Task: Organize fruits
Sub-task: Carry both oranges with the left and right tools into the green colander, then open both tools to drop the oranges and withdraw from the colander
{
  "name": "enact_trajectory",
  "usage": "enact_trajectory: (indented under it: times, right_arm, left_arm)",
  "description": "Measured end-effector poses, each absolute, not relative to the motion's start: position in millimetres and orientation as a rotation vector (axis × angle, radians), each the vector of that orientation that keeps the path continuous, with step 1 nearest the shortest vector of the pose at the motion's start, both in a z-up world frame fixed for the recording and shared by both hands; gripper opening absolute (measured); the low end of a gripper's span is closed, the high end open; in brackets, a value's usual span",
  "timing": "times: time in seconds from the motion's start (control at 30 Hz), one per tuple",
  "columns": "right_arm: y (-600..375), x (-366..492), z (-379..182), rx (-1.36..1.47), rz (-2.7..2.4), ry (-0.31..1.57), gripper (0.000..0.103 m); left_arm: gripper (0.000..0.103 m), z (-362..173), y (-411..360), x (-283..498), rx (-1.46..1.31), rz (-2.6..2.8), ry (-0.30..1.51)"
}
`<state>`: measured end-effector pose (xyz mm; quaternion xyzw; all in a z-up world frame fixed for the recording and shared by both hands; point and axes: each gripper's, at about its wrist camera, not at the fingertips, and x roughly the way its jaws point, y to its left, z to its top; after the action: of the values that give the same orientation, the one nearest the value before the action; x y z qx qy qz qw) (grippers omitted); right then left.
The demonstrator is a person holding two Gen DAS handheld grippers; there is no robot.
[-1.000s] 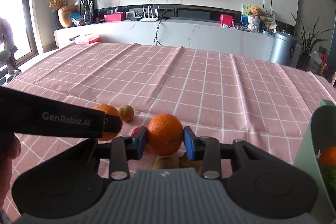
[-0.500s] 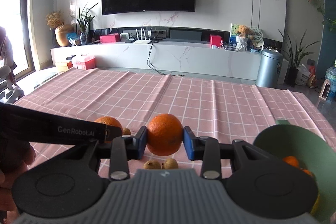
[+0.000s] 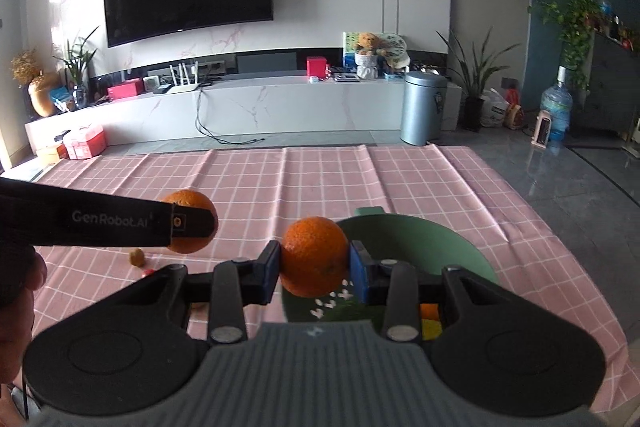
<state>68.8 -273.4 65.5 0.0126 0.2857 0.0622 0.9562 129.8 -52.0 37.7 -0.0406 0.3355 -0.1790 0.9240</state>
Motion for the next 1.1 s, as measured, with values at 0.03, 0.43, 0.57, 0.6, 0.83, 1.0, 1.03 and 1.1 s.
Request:
enact_trajectory:
  times: [0.03,0.43,0.57,0.6,0.83,1.0,1.03,1.1]
  right_arm:
    - [-281.6,72.2,65.1,0.037,0.111,0.594,0.033]
    - [-330.9,117.9,39.0,0.076,0.091,0.729,0.033]
    - [-333.5,133.3,27.0,0.091,0.118,0.773,0.033]
    - [-336.0,137.0,23.9,0.087,0.122,0.780,0.033]
    - [-345.5,156.8,10.4,0.102,0.143,0.828,0.033]
    - [-354.6,163.7,2.7,0.123,0.154,0.864,0.033]
    - [-357.1,165.6,1.2,0.133,0.159,0.872,0.033]
    - [-359.8,168.0,-1.9,0.144,0.163,0.888,0.033]
  left_arm:
    - [0.051,36.8,-60.6,134.7,-0.073,-0.378,0.702]
    - [0.051,4.8,-120.3,175.9,0.087,-0.426,0.875]
    - [0.050,-0.5,-127.2,183.3,0.137,-0.434,0.899]
    - [0.050,-0.4,-128.9,184.2,0.147,-0.434,0.900]
    - [0.050,-5.1,-136.3,191.5,0.192,-0.469,0.907]
    - [0.050,-8.5,-147.1,195.5,0.233,-0.487,0.908]
    - [0.050,-8.6,-149.8,195.6,0.249,-0.486,0.905]
    - [0.050,-9.8,-155.1,196.6,0.286,-0.484,0.897]
